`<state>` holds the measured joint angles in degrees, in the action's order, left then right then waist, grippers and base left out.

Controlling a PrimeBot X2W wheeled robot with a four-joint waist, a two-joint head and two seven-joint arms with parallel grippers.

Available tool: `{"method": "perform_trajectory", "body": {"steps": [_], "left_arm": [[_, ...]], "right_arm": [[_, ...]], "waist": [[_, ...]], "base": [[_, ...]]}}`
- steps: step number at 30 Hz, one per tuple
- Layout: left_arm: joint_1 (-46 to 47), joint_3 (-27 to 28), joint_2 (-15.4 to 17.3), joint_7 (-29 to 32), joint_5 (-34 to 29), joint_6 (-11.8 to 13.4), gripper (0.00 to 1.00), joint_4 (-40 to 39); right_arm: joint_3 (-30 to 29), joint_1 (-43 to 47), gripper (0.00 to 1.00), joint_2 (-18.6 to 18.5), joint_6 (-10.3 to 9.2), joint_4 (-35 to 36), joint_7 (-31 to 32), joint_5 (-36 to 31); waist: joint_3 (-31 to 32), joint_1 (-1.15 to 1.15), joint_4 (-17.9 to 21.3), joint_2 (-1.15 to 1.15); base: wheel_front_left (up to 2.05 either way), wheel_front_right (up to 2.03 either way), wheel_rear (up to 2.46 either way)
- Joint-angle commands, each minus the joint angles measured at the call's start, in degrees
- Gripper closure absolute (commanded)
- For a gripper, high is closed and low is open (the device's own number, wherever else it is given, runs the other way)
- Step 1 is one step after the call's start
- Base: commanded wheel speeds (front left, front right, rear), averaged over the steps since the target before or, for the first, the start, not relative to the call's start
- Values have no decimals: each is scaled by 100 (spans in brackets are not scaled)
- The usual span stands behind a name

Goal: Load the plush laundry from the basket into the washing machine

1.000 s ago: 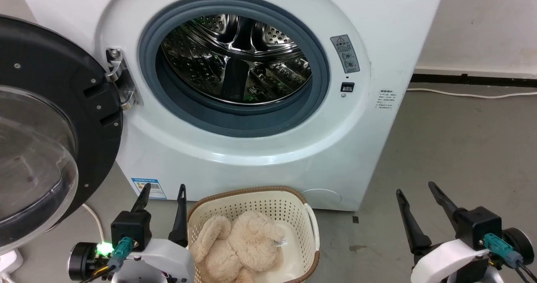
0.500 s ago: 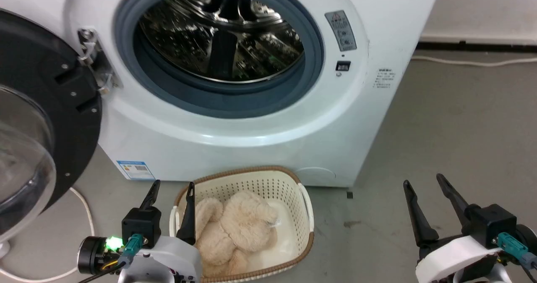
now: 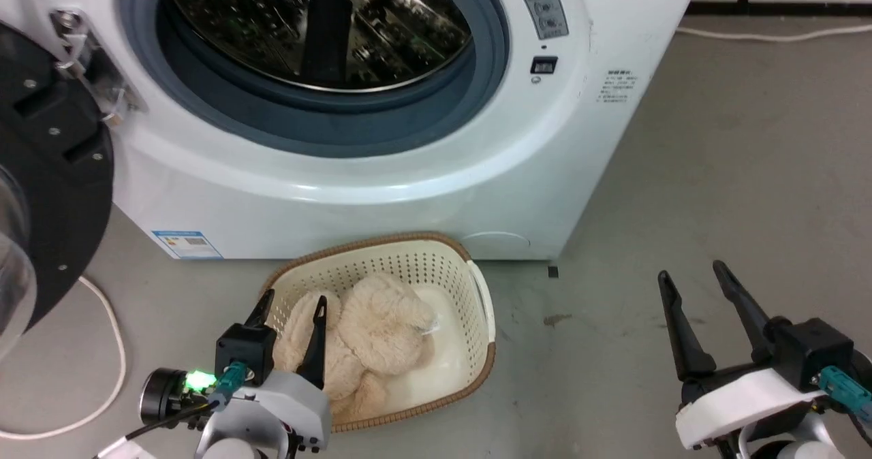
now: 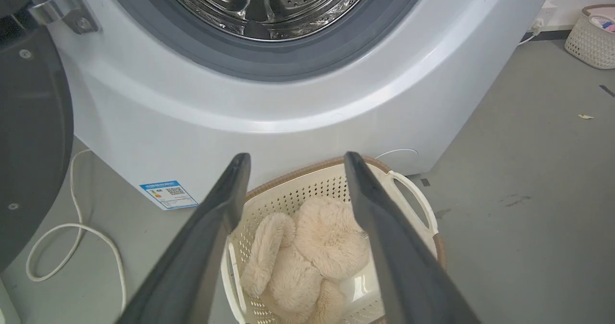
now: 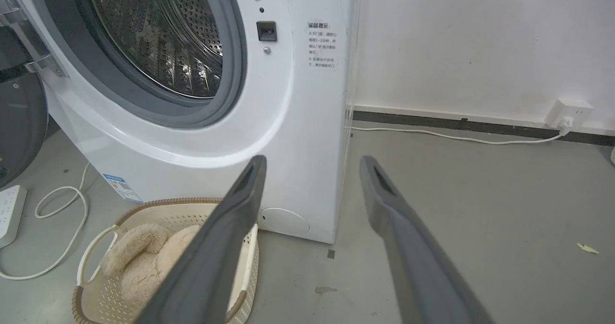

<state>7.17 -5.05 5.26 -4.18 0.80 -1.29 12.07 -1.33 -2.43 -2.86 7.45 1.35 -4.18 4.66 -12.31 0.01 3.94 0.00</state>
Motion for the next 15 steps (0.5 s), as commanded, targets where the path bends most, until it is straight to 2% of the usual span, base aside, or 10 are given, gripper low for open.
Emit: {"method": "perform_trajectory", "body": {"steps": [1,15], "left_arm": [[133,-32,57,-61,48,-40,0,118],[821,-325,269,237,369,-201,0,1374]], "right_arm": [[0,-111,0,0,1,47,-67,69],[16,-312,0,-1,1,70,-233,231]], "waist": [[-91,-1,46,0],[-706,-1,266,0]], "base": [[0,0,0],[0,0,0]]}}
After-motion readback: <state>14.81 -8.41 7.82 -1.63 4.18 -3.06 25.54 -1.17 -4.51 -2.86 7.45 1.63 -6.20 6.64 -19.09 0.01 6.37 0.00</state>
